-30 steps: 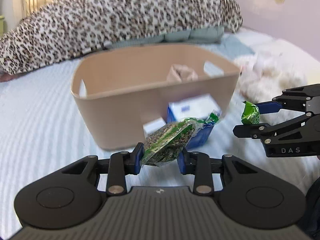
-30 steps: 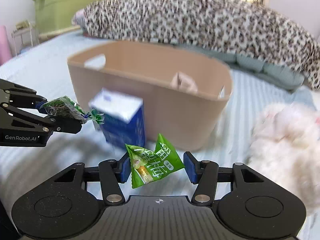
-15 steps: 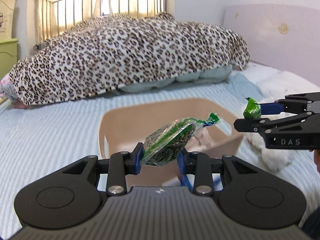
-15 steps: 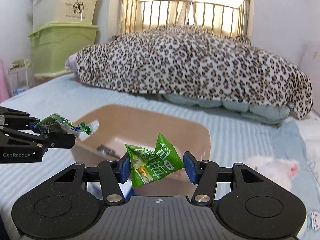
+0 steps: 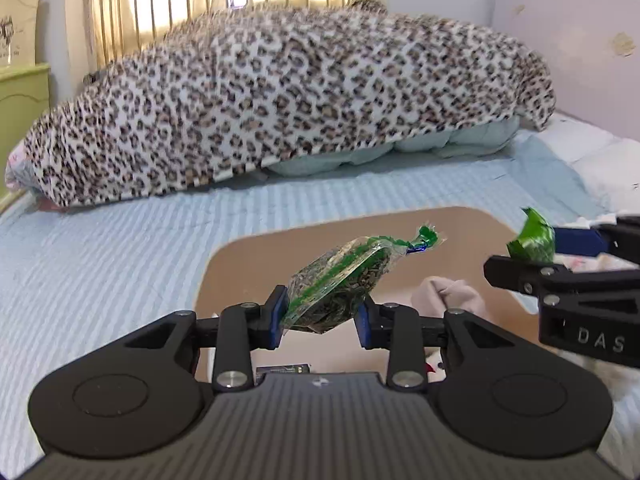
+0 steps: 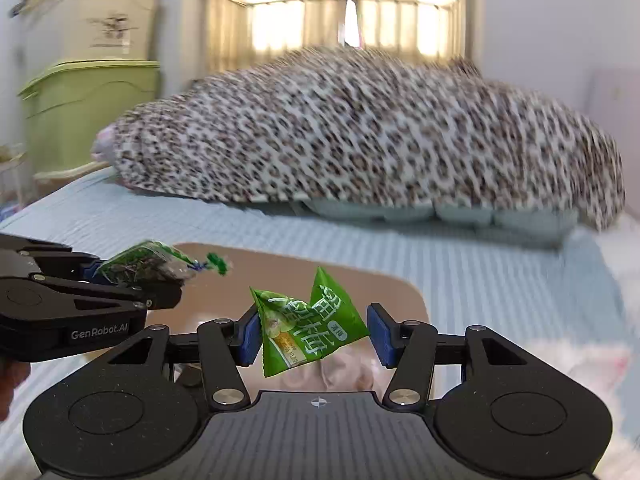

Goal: Organize objects
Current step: 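Carry both bags over the beige bin and open both tools to drop them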

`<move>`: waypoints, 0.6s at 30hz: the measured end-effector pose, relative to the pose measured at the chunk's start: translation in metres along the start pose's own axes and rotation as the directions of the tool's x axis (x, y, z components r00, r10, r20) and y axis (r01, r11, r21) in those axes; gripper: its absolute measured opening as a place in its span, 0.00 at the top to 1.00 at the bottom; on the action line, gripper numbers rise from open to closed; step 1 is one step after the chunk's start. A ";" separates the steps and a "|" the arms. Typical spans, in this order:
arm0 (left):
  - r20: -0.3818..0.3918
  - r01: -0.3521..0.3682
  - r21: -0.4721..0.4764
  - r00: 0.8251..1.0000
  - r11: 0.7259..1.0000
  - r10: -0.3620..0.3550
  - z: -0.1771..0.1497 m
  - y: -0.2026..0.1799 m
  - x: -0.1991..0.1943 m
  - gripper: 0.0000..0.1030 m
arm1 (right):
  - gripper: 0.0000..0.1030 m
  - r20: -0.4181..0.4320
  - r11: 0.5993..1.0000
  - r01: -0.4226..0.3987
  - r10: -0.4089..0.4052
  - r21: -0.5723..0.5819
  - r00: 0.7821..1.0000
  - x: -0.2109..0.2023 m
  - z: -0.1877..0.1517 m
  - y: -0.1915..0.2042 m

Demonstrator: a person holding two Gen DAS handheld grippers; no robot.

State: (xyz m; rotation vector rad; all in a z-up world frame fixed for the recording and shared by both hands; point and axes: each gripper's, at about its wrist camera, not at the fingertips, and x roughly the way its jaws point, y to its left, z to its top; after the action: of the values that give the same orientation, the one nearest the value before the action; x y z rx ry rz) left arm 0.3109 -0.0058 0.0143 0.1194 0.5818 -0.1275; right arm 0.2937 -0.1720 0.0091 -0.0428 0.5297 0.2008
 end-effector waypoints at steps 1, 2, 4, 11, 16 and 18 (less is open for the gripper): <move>-0.015 -0.003 -0.005 1.000 1.000 0.003 -0.001 0.000 0.007 0.65 | 0.50 -0.009 1.000 0.010 -0.010 0.007 1.000 0.006 -0.003 -0.001; -0.035 -0.008 -0.006 0.999 1.000 0.007 -0.003 -0.001 0.013 0.65 | 0.50 -0.017 1.000 0.017 -0.017 0.008 1.000 0.010 -0.006 -0.001; -0.090 -0.016 0.008 0.996 1.000 0.017 -0.007 -0.004 0.024 0.65 | 0.50 -0.043 1.000 0.029 -0.029 0.002 0.999 0.020 -0.012 -0.001; -0.195 -0.014 0.002 0.981 1.000 0.014 -0.018 -0.004 0.035 0.51 | 0.45 -0.132 0.998 0.031 -0.037 -0.051 0.991 0.038 -0.026 -0.003; -0.129 -0.011 0.021 0.992 1.000 0.014 -0.018 -0.001 0.004 0.11 | 0.23 -0.079 0.998 0.018 -0.024 -0.067 0.997 0.009 -0.022 -0.007; -0.112 -0.012 0.021 0.994 1.000 0.014 -0.018 0.002 -0.011 0.09 | 0.18 -0.054 0.998 0.012 -0.015 -0.058 0.998 -0.005 -0.018 -0.009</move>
State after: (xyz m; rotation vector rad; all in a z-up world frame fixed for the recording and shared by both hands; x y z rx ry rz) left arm 0.2926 0.0002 0.0055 0.1511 0.6917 -0.1147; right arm 0.2822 -0.1834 -0.0037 -0.1077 0.5777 0.2022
